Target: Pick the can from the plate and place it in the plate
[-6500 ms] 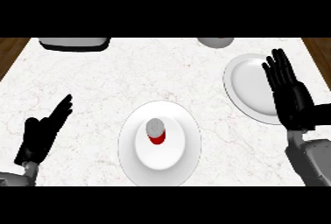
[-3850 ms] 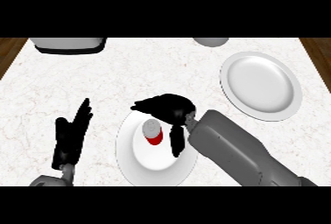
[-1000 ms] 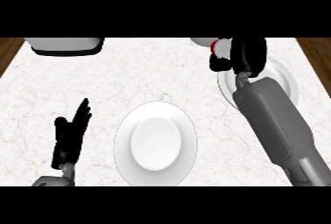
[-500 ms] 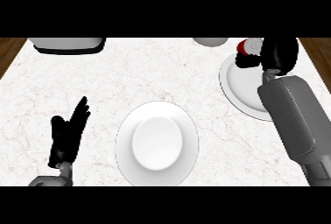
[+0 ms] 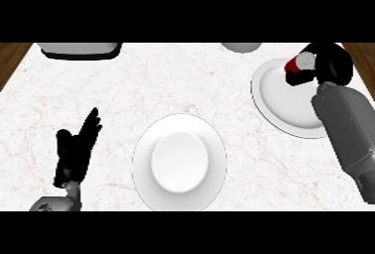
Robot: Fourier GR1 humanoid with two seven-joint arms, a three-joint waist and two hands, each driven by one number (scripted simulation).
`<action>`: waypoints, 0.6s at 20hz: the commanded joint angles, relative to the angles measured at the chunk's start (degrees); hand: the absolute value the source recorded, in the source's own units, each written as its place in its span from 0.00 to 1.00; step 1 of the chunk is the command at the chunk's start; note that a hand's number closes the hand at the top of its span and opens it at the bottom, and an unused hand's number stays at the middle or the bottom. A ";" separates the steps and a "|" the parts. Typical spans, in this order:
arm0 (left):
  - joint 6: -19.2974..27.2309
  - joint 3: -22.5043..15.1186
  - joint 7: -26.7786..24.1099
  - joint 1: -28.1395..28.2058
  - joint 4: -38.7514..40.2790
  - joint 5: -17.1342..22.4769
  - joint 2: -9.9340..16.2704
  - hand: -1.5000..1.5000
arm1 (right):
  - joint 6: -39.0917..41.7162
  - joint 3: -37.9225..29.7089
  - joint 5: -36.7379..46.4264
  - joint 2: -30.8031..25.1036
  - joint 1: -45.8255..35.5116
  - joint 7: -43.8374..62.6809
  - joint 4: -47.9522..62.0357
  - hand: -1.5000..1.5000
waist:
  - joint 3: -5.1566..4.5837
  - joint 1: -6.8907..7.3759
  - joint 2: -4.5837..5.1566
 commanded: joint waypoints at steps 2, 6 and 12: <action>0.66 -1.86 -0.24 1.83 -2.10 -1.37 -1.64 0.50 | 2.57 -3.37 -3.27 -0.77 -1.20 -6.79 10.52 1.00 | 0.04 0.72 0.18; -0.05 -0.58 0.58 -0.60 -0.29 -0.84 -0.76 0.50 | 9.89 -3.69 -4.12 -1.69 -0.91 -6.99 16.49 1.00 | 0.08 1.22 0.58; 1.07 -0.80 1.73 0.15 -2.01 -1.92 -1.88 0.50 | 12.15 -5.85 -7.41 -2.70 0.57 -20.07 17.57 0.00 | 0.06 0.23 0.07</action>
